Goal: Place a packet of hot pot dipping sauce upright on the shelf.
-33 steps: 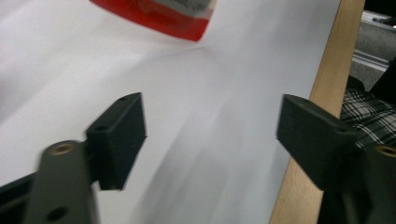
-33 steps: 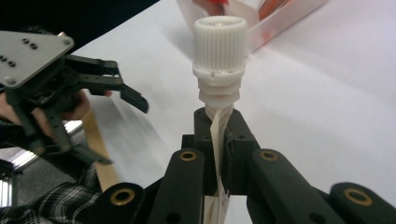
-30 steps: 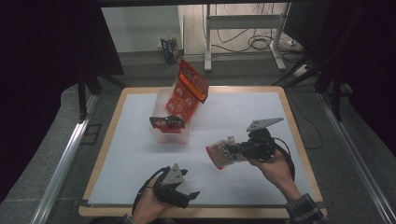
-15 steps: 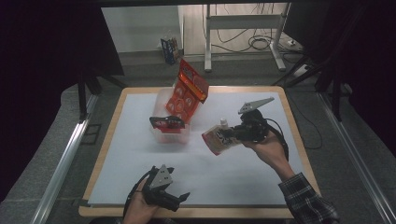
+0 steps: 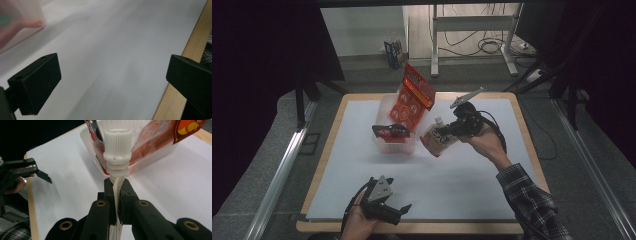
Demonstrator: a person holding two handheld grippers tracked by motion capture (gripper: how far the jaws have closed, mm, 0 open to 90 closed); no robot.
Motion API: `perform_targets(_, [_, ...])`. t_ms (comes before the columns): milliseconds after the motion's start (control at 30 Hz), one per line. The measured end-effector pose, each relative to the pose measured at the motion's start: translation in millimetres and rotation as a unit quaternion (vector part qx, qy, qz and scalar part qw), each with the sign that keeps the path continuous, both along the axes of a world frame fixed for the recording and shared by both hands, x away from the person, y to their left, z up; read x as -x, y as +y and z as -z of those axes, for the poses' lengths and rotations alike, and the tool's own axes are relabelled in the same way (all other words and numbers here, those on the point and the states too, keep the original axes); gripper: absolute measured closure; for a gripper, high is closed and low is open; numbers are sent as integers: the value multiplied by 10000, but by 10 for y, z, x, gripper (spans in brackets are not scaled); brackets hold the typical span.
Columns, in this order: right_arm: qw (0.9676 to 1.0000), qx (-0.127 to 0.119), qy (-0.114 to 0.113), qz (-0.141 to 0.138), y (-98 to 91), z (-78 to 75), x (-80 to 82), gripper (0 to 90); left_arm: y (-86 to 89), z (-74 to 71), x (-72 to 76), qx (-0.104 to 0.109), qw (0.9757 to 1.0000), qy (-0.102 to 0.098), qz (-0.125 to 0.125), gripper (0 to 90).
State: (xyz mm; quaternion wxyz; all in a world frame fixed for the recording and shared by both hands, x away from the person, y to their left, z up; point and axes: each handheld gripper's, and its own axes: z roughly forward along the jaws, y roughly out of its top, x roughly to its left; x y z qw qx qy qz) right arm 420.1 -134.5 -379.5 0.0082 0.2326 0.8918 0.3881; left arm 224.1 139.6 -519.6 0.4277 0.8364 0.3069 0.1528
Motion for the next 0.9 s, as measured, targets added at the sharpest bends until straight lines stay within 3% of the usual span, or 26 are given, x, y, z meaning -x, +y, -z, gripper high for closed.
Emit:
perform_targets(367, [9992, 303, 82, -247, 255, -17, -271, 852, 31, 6, -3, 16, 10000, 11, -47, 0])
perform_targets(900, [9954, 649, 60, -695, 648, -157, -452, 854, 36, 9, -3, 42, 10000, 17, -43, 0])
